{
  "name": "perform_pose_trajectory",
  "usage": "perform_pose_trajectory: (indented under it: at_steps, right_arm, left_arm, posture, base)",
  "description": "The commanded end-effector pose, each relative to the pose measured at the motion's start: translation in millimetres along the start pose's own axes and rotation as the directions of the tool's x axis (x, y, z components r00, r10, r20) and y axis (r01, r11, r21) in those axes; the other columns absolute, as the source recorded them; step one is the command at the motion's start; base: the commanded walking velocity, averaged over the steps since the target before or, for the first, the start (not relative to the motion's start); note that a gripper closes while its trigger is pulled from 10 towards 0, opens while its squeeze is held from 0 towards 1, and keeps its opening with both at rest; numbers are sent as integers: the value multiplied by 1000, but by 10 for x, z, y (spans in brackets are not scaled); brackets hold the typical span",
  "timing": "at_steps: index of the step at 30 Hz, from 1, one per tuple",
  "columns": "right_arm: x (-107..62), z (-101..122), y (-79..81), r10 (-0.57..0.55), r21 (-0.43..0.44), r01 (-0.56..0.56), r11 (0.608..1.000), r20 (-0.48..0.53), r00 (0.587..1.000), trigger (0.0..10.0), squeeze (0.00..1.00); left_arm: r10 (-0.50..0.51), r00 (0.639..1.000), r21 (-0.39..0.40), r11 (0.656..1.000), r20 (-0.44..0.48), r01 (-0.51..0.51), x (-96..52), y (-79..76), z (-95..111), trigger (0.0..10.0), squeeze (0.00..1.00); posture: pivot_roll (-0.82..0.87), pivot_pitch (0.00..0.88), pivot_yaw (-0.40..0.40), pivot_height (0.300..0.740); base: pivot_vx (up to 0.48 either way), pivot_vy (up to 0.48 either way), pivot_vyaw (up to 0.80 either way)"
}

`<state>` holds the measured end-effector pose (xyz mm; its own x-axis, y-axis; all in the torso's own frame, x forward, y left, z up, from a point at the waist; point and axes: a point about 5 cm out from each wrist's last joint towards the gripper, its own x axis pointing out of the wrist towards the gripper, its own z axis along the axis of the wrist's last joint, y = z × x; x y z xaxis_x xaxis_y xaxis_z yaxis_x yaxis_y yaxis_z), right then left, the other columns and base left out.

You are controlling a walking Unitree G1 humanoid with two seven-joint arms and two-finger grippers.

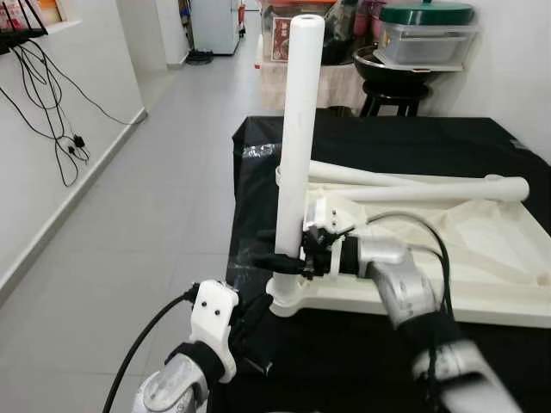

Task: Building children table

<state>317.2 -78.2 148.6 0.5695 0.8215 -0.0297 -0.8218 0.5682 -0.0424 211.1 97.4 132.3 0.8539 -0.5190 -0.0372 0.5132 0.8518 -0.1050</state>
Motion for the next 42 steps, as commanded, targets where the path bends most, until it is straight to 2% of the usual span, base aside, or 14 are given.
perform_pose_trajectory:
  at_steps: [1,2,6,11,12,13,15,16,21,22,23,36,37,42]
  right_arm:
    - [-91,-258,38,-203,29,210,977,-150,968,0,0]
    - [-103,-231,140,-274,-68,267,961,-143,951,0,0]
    - [-60,-251,121,-232,-19,232,972,-165,959,0,0]
    - [5,-203,175,-190,-57,184,981,-144,971,0,0]
    - [19,-193,180,-179,-44,175,984,-136,974,10000,0]
    - [39,-141,208,-135,-32,133,991,-111,985,10000,345]
    - [48,-94,246,-117,-26,115,993,-97,988,10000,345]
    - [63,-34,254,-89,-26,88,996,-78,993,10000,1000]
    - [97,125,171,59,-43,-61,997,-32,998,10000,1000]
    - [99,159,122,127,-61,-129,990,-34,991,10000,102]
    - [97,174,50,215,-84,-220,972,-59,975,10000,0]
    - [241,158,-78,415,-46,-423,905,-124,901,10000,0]
    - [242,161,-89,432,-34,-439,898,-121,894,39,0]
    - [219,160,-145,468,-6,-471,882,-110,877,0,0]
  left_arm:
    - [-12,1000,0,1000,-7,12,-16,-3,1,10000,0]
    - [-11,1000,2,1000,-8,11,-20,17,1,10000,0]
    - [-17,1000,-5,1000,-11,17,0,43,-1,10000,0]
    - [-8,1000,6,1000,-11,8,-1,63,-1,10000,0]
    - [2,1000,7,1000,-9,-2,-4,69,1,10000,0]
    - [8,1000,8,1000,-9,-8,-6,71,2,10000,0]
    - [11,1000,10,1000,-8,-11,-8,73,3,10000,0]
    - [10,1000,11,1000,-9,-9,-9,71,2,10000,0]
    - [1,1000,11,1000,-13,-1,-10,56,-2,10000,0]
    - [-1,1000,10,1000,-13,1,-9,50,-2,10000,0]
    - [-2,1000,9,1000,-13,2,-9,42,-3,10000,0]
    - [6,1000,9,1000,-16,-6,-26,12,-7,10000,0]
    - [6,1000,9,1000,-16,-6,-27,9,-8,10000,0]
    - [7,1000,9,1000,-17,-6,-28,2,-11,10000,0]
  posture:
    - [0,42,-25,740]
    - [-13,41,-4,740]
    - [-4,28,-7,740]
    - [0,21,6,740]
    - [9,22,5,740]
    - [16,17,7,740]
    - [16,17,7,740]
    - [16,19,9,740]
    - [24,19,4,740]
    - [26,19,2,740]
    - [30,21,-2,740]
    - [57,29,-9,740]
    - [62,32,-12,740]
    - [61,32,-12,740]
  base:
    - [0,0,0]
    - [0,0,0]
    - [0,0,0]
    - [0,0,0]
    - [0,0,0]
    - [0,0,0]
    - [0,0,0]
    - [0,0,0]
    - [0,0,0]
    - [0,0,0]
    - [0,0,0]
    - [0,0,0]
    - [0,0,0]
    - [0,0,0]
